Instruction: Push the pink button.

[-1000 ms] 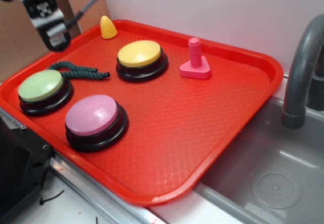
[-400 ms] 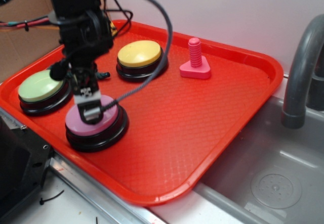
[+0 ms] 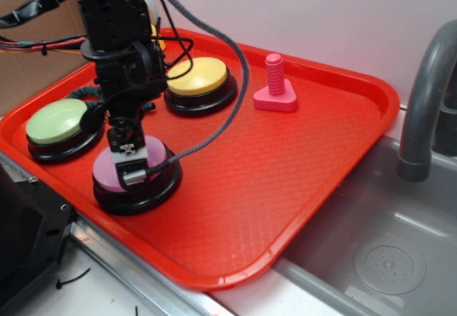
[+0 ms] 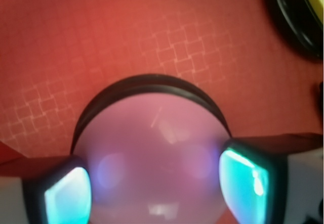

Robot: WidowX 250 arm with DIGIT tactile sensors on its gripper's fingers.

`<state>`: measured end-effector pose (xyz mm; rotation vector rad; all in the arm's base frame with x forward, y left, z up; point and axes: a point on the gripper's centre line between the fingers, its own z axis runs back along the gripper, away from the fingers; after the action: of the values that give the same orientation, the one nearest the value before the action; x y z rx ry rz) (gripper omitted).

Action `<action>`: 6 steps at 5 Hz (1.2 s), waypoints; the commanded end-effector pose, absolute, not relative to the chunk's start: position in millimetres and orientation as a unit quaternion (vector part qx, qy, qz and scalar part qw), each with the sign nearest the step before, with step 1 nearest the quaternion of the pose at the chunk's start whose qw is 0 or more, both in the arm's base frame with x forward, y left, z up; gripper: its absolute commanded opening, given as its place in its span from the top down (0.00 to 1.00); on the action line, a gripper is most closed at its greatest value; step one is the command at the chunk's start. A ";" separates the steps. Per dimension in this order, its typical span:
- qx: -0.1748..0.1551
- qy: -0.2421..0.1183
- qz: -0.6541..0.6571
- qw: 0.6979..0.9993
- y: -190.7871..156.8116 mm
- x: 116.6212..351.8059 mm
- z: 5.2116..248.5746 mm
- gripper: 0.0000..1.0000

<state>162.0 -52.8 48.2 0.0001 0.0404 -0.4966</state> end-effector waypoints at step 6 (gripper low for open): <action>0.011 0.009 -0.220 0.975 -39.4 144.4 119.8 0.00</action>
<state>137.7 -36.3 110.7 0.0249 0.0666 -0.4434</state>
